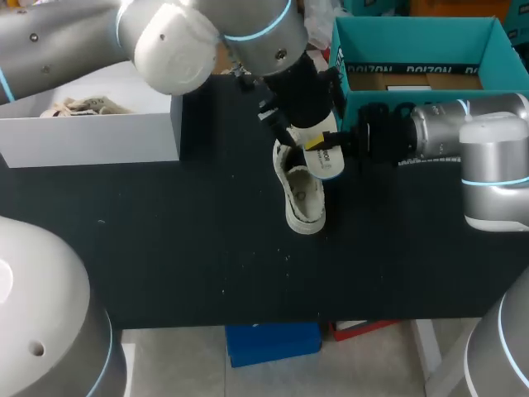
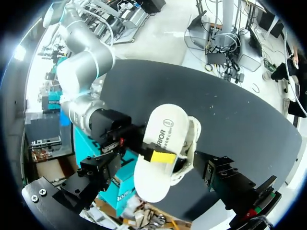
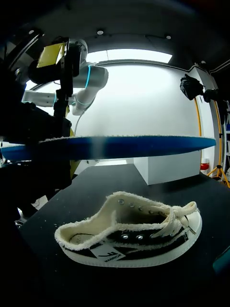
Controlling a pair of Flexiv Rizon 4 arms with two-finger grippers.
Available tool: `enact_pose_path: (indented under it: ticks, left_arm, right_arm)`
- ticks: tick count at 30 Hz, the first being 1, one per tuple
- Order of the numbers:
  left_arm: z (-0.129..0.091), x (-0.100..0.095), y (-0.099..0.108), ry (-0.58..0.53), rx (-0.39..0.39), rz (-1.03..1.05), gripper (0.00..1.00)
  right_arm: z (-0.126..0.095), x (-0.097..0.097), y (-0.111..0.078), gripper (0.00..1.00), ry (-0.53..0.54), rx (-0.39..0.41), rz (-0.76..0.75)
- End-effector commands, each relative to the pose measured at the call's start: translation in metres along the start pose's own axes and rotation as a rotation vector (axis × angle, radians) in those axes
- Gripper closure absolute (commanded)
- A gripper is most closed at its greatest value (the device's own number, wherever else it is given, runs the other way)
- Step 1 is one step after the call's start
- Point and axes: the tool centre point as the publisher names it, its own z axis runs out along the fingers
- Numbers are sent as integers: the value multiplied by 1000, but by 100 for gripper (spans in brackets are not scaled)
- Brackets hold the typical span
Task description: Take the shoe out of the shoebox, open the shoe tongue, remove and reinsert the insole, then place the shoe into the shoebox
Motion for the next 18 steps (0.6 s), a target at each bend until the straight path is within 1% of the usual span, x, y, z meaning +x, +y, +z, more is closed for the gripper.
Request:
enact_pose_path:
  ticks: [1, 4, 5, 6, 18]
  left_arm:
    - [-3, 38, 0, -272, 8, -52, 0]
    - [-1, 48, 5, -290, 39, -94, 0]
    - [1, 52, 8, -270, 48, -126, 0]
    - [2, 55, 12, -246, 74, -167, 0]
    - [2, 55, 12, -246, 74, -167, 0]
  right_arm:
    - [1, 0, 0, 100, -1, -2, 0]
    - [1, 0, 0, 100, -1, -2, 0]
    - [1, 0, 0, 100, -1, -2, 0]
    - [1, 0, 0, 100, -1, -2, 0]
    - [1, 0, 0, 100, -1, -2, 0]
